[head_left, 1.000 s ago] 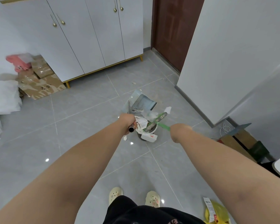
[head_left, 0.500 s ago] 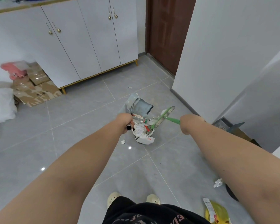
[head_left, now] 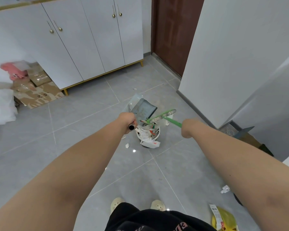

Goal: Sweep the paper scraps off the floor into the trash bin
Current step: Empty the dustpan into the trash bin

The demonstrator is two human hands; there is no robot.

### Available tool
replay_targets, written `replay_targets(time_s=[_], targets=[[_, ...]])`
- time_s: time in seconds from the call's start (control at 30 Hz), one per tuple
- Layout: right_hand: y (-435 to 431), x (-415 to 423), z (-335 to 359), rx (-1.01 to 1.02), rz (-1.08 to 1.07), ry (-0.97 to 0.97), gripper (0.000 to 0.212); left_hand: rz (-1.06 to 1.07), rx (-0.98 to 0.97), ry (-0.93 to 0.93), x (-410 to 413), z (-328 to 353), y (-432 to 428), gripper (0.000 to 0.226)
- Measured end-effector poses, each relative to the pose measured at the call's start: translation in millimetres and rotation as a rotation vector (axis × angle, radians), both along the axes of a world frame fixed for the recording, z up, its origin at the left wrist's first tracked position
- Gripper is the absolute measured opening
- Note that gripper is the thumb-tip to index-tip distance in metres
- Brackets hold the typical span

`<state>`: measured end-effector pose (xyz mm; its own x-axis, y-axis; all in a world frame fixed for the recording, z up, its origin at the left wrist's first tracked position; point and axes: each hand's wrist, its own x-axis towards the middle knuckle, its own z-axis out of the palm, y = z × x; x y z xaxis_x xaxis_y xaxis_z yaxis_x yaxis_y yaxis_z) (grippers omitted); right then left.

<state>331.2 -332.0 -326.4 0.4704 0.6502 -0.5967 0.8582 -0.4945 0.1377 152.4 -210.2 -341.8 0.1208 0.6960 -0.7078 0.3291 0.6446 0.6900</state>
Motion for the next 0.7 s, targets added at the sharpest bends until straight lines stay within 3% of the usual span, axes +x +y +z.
replay_targets(time_s=[0.7], targets=[[26.5,-35.5,-55.8,-0.094,0.037,0.026,0.037,0.169,-0.097,-0.158,-20.0,24.2,41.2,0.023]])
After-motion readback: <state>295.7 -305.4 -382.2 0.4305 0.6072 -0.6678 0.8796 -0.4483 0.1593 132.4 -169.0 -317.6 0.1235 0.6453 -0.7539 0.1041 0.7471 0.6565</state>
